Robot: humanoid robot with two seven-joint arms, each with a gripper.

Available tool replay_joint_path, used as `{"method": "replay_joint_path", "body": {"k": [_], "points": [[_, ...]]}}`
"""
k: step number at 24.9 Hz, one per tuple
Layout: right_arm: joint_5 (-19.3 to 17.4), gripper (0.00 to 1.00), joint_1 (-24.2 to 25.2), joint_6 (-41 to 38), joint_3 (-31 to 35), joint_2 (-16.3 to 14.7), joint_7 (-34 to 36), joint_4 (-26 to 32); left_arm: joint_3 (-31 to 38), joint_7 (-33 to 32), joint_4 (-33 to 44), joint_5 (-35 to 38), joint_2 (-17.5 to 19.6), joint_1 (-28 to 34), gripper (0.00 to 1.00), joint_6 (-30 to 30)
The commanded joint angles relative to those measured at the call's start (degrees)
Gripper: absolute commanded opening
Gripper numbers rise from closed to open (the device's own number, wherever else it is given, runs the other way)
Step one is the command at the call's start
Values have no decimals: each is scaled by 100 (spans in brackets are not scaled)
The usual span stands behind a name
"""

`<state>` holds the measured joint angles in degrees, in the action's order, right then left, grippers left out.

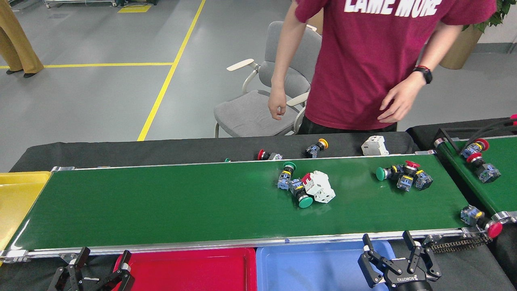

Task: Pick switch part from conveyor to tray
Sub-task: 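Raise the left gripper up over the belt toward the parts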

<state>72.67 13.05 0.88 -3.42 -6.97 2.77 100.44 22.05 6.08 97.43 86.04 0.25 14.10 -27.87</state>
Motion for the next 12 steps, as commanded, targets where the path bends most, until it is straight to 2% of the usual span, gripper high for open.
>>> {"method": "replay_joint_path", "body": {"k": [1, 7, 12], "points": [[-43, 98, -22, 9, 35, 81, 57, 89, -210, -45, 100, 19, 45, -232, 100, 27], [-52, 97, -83, 18, 26, 161, 22, 89, -1651, -142, 74, 1020, -104, -1102, 100, 256], [-60, 97, -426, 132, 26, 240, -163, 45, -2469, -792, -594, 1091, -474, -1920, 100, 282]]}}
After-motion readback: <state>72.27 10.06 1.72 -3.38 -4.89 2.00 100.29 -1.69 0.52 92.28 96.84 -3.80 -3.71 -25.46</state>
